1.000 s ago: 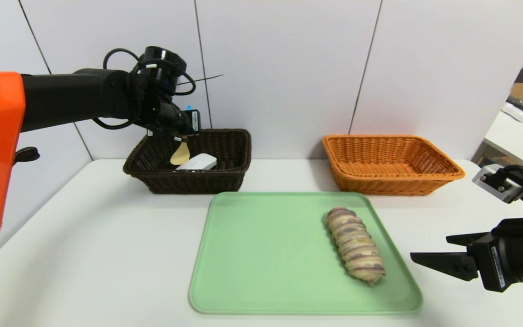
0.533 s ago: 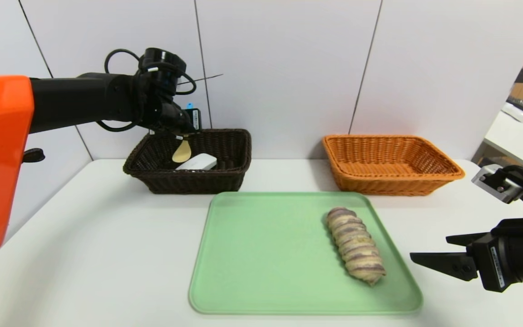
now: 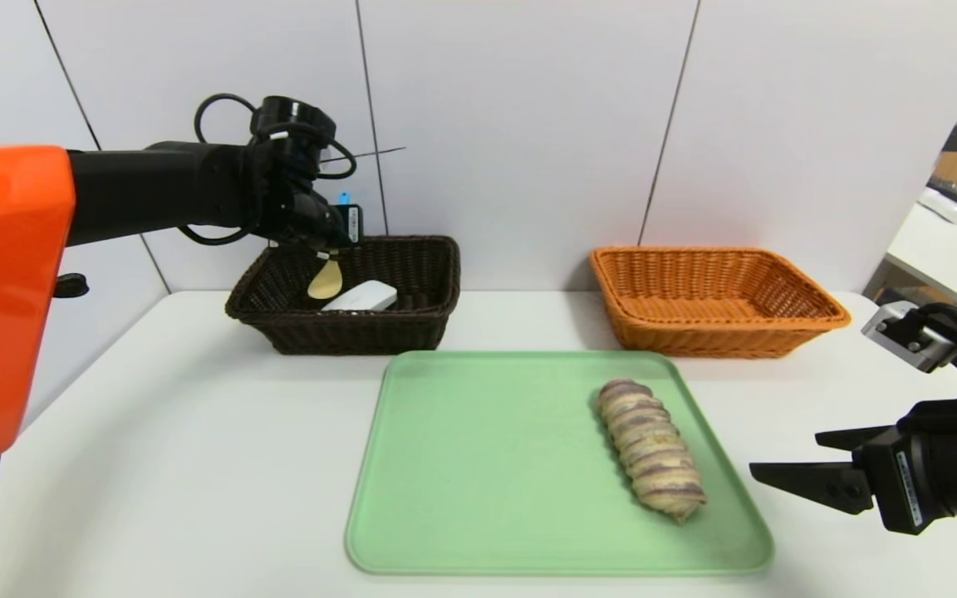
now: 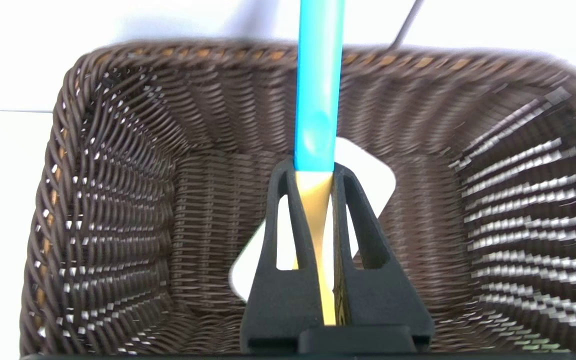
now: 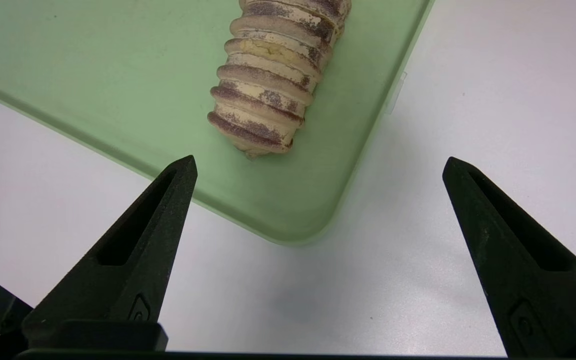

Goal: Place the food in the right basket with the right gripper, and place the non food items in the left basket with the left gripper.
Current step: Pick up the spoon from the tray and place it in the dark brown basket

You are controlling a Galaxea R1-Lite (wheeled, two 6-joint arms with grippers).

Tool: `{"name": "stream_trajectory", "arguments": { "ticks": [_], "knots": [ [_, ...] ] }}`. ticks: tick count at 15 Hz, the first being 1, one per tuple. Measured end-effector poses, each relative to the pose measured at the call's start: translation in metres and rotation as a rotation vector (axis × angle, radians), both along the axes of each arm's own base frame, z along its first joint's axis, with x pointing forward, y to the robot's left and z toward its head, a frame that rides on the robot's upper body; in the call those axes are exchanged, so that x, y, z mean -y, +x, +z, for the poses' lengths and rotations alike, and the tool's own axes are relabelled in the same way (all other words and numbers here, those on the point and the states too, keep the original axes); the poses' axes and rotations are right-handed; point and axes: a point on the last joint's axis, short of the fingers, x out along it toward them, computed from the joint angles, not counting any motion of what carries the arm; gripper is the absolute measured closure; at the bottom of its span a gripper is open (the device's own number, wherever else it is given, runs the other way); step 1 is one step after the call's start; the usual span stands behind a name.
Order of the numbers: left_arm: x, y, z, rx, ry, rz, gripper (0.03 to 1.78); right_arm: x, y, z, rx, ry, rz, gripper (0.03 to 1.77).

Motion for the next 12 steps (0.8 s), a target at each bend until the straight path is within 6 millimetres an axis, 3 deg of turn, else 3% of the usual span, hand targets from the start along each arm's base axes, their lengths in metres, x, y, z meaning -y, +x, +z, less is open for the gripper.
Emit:
{"name": "stream_trajectory", "arguments": {
  "ticks": [12],
  "knots": [
    [0.001, 0.009, -0.016, -0.027, 0.004, 0.006, 1.68, 0.000, 0.000, 0.000, -0.001, -0.002, -0.002, 0.10]
  ]
}}
